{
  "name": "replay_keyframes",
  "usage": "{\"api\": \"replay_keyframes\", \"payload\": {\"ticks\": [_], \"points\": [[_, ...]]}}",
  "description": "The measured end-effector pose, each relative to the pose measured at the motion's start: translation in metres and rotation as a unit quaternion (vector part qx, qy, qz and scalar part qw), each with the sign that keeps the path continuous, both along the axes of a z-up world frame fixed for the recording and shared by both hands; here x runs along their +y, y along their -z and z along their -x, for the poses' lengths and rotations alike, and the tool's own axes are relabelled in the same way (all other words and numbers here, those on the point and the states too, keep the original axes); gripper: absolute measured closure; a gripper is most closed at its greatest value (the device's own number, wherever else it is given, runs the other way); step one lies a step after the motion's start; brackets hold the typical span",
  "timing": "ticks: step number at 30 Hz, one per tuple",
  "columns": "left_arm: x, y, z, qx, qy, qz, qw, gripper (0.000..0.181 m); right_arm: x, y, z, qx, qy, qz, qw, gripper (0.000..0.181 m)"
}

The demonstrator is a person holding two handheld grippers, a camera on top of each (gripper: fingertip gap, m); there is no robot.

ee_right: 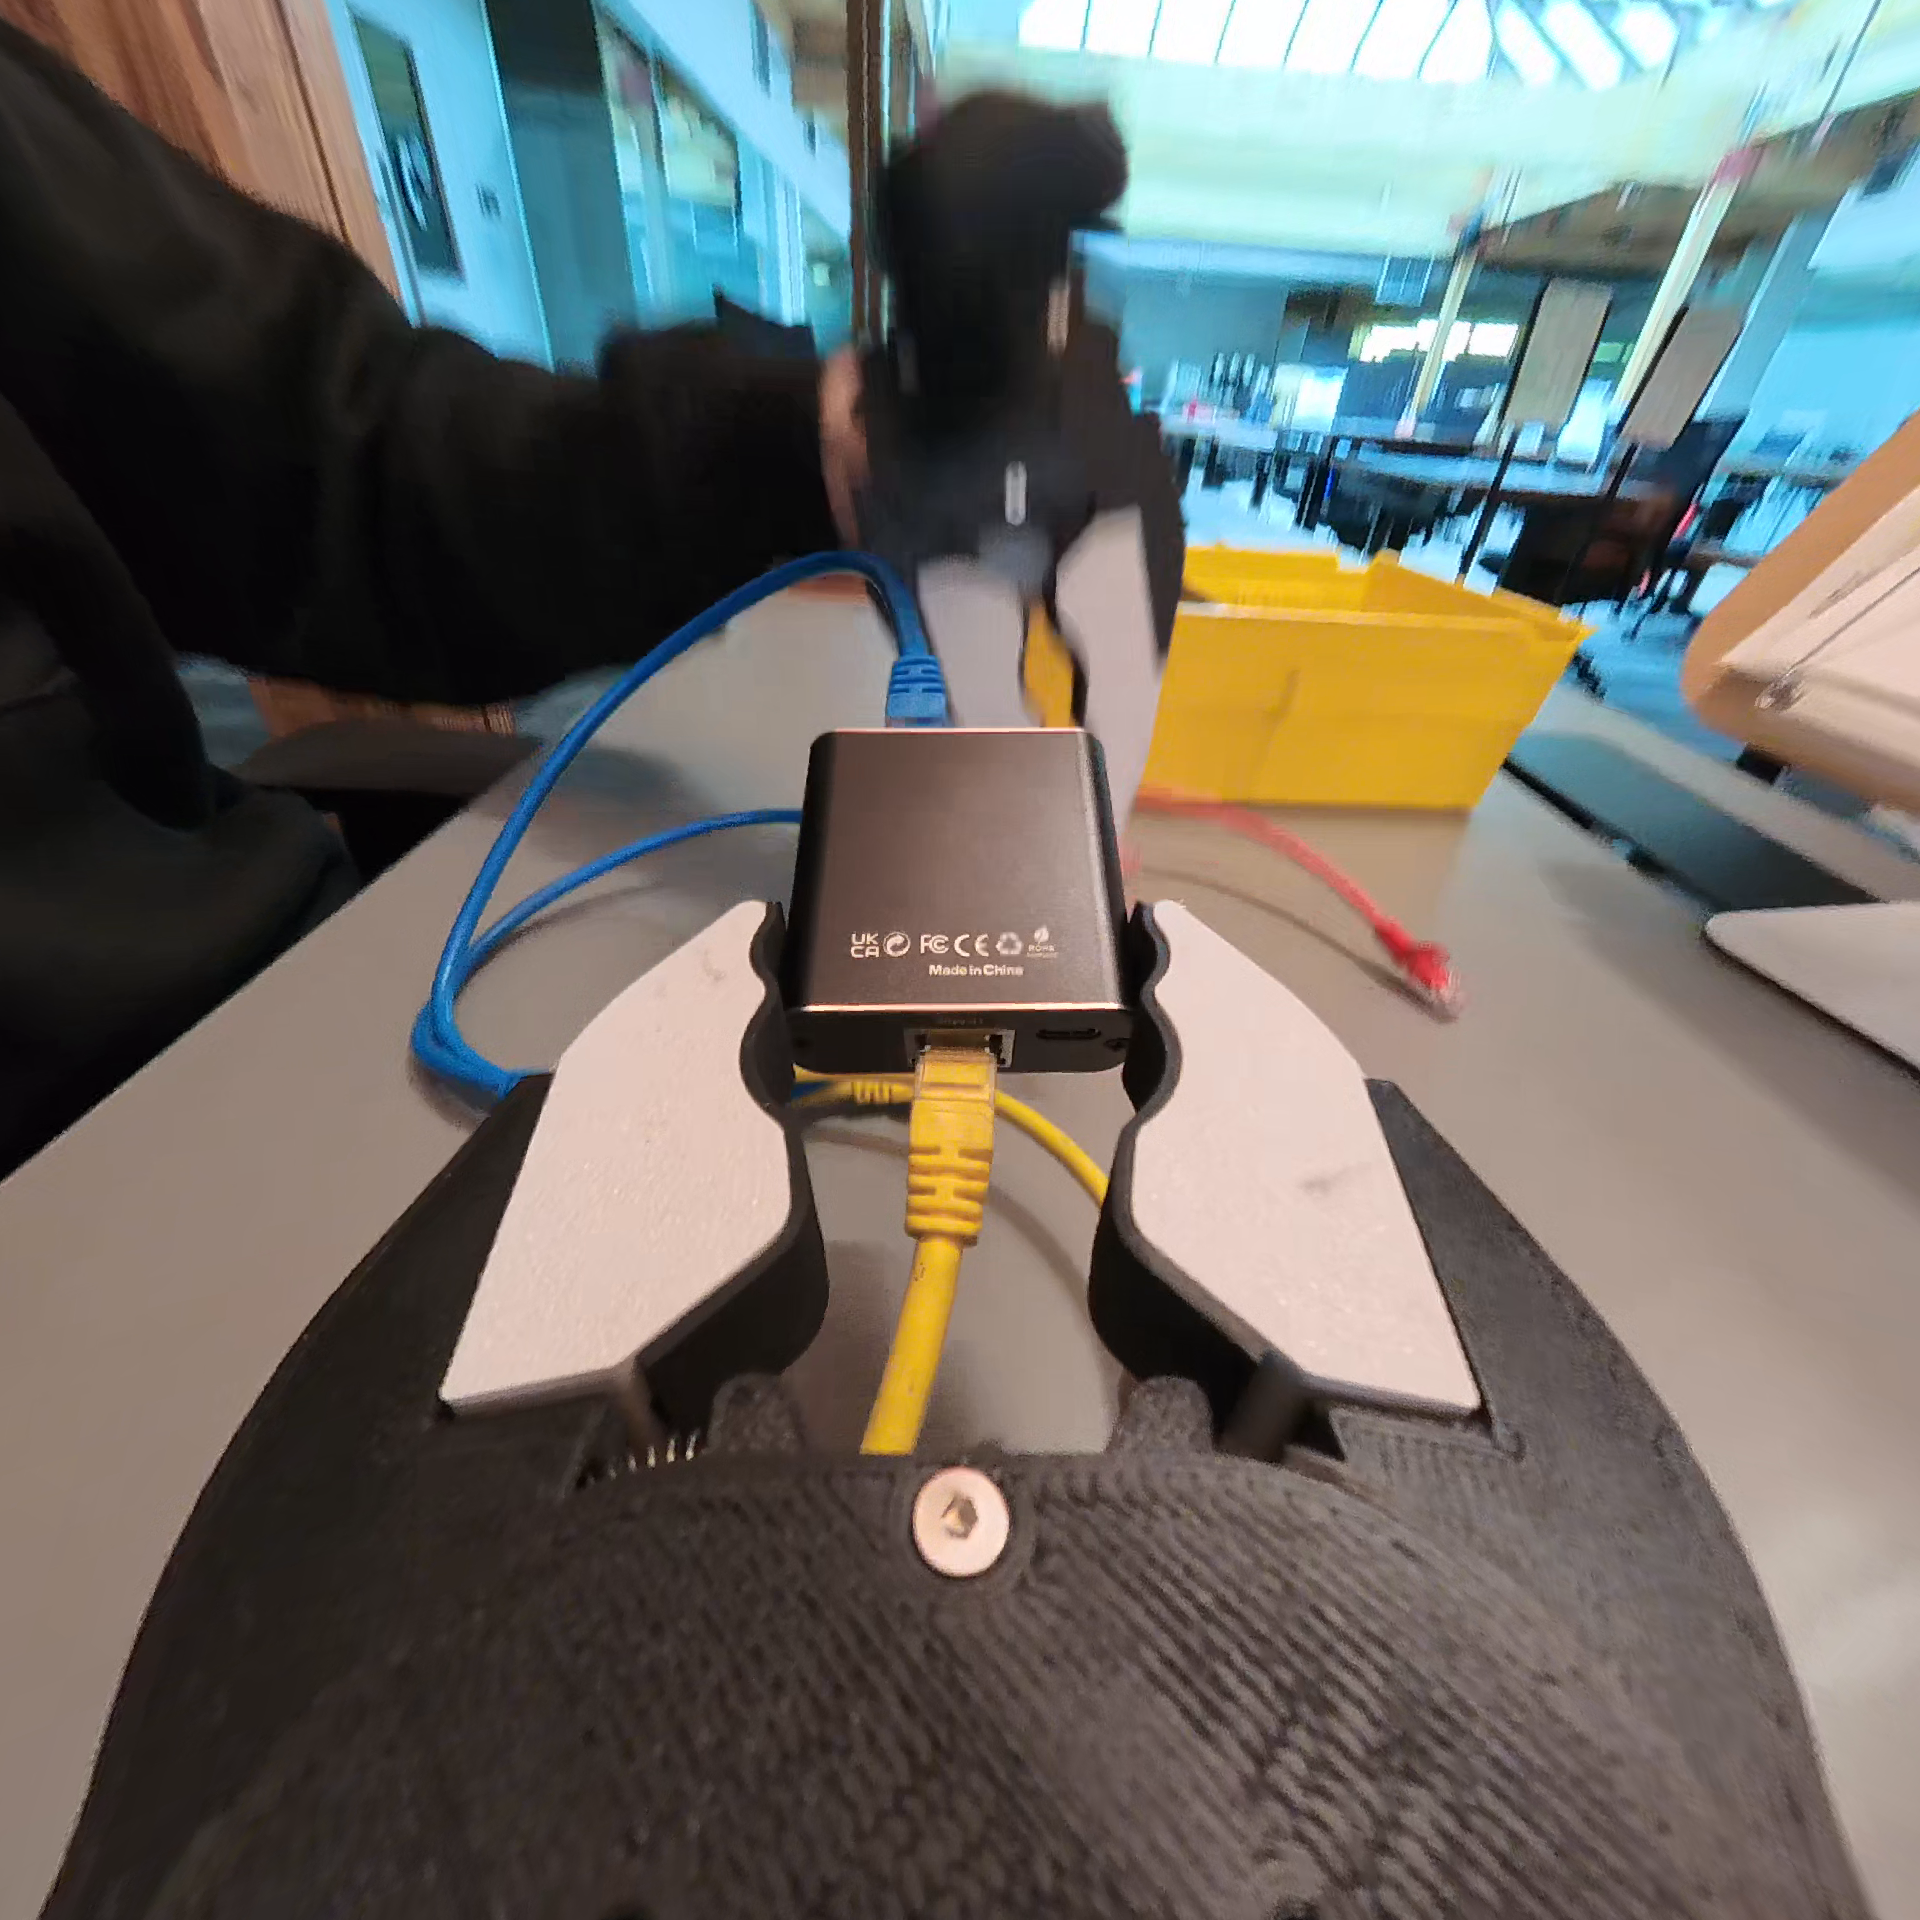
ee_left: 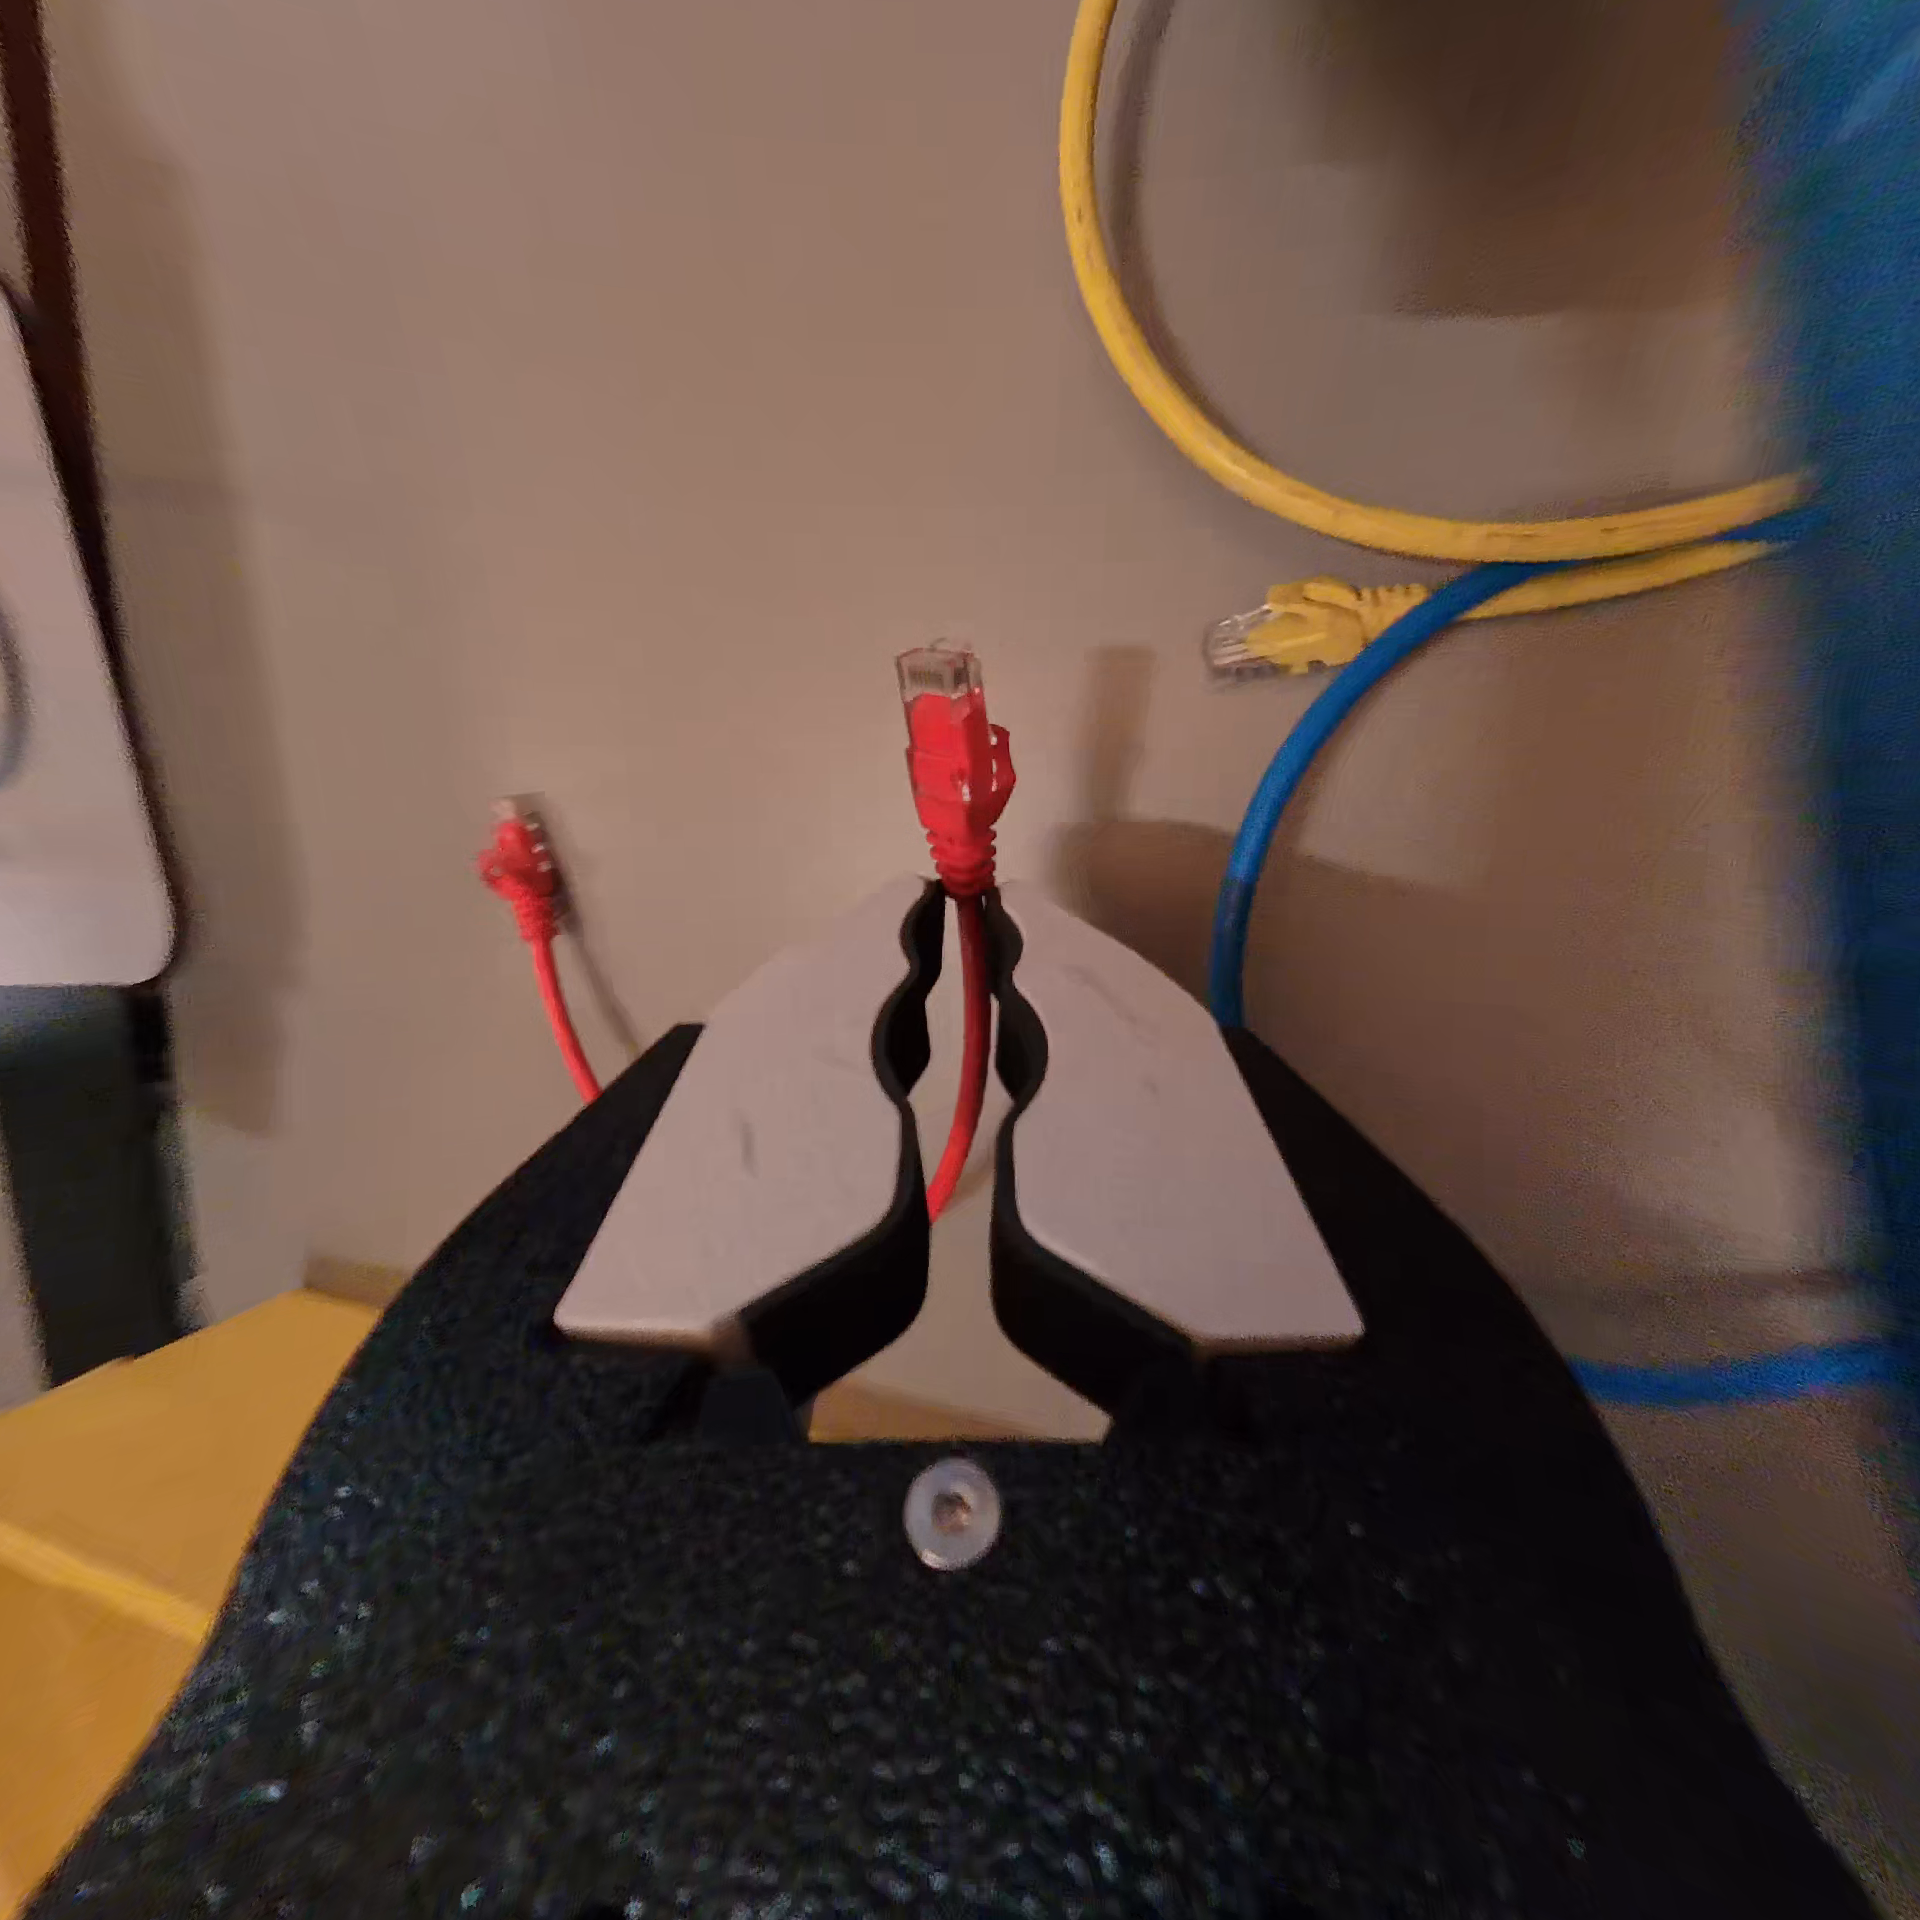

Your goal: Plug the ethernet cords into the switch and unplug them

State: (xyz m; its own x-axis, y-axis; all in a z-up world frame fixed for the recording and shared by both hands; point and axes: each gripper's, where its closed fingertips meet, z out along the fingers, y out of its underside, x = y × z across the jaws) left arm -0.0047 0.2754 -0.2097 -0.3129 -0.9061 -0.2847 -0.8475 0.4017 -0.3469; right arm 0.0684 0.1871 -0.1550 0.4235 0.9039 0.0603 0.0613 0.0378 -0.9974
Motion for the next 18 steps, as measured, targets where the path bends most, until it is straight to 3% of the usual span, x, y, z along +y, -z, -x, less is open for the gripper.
{"api": "replay_keyframes", "payload": {"ticks": [1, 6, 18], "points": [[-0.002, -0.013, 0.002, 0.009, 0.0, -0.01, 1.0, 0.175, 0.0, 0.003, 0.003, -0.012, -0.001, 0.003, 1.0, 0.12], [-0.024, -0.047, 0.002, 0.071, 0.019, -0.028, 0.997, 0.175, 0.001, 0.015, 0.014, -0.06, -0.001, 0.014, 0.998, 0.12], [-0.036, -0.05, 0.001, 0.181, 0.053, -0.13, 0.973, 0.176, 0.003, 0.021, 0.016, -0.073, 0.001, 0.04, 0.997, 0.12]]}}
